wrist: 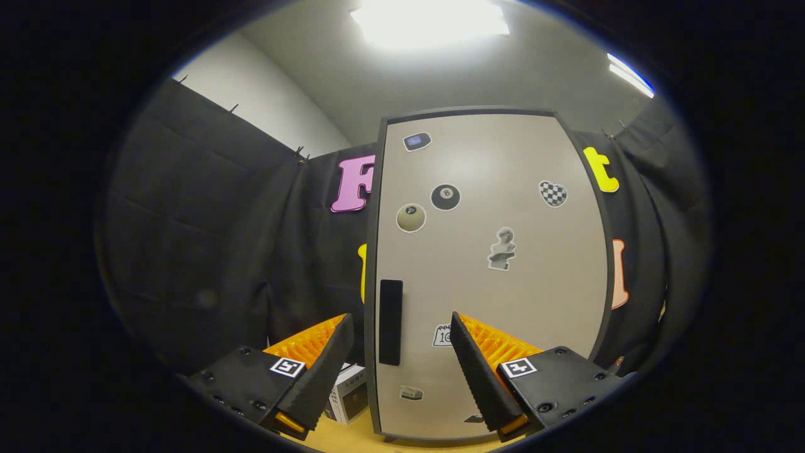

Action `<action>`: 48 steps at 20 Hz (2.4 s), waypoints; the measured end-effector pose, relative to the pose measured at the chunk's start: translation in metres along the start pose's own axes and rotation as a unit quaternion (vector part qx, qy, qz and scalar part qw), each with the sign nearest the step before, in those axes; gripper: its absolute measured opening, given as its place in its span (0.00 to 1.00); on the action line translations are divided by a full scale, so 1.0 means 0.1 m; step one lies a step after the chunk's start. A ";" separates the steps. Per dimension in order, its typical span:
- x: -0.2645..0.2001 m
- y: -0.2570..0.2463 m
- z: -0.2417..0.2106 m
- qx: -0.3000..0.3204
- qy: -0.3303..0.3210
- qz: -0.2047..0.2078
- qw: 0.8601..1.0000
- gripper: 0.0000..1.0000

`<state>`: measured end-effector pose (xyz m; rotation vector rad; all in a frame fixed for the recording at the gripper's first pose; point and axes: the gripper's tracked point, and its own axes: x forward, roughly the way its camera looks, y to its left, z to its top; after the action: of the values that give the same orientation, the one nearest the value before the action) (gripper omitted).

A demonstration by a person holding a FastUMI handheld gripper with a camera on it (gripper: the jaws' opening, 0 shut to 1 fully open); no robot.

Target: Open the shoe cabinet door, grab the shoes and put them into the shoe cabinet, then close the shoe cabinet door.

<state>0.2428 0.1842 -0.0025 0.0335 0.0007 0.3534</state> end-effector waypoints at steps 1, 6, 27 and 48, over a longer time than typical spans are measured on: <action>0.10 0.04 -0.04 -0.001 0.003 0.002 1.000 0.97; 0.59 0.14 -0.35 0.004 0.035 -0.001 0.999 0.97; 0.93 0.13 -0.48 0.024 0.087 -0.017 0.996 0.13; -0.88 -0.09 -0.02 0.035 0.111 0.054 0.992 0.13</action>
<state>0.1634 0.1458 -0.0053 0.0645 0.2327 0.4642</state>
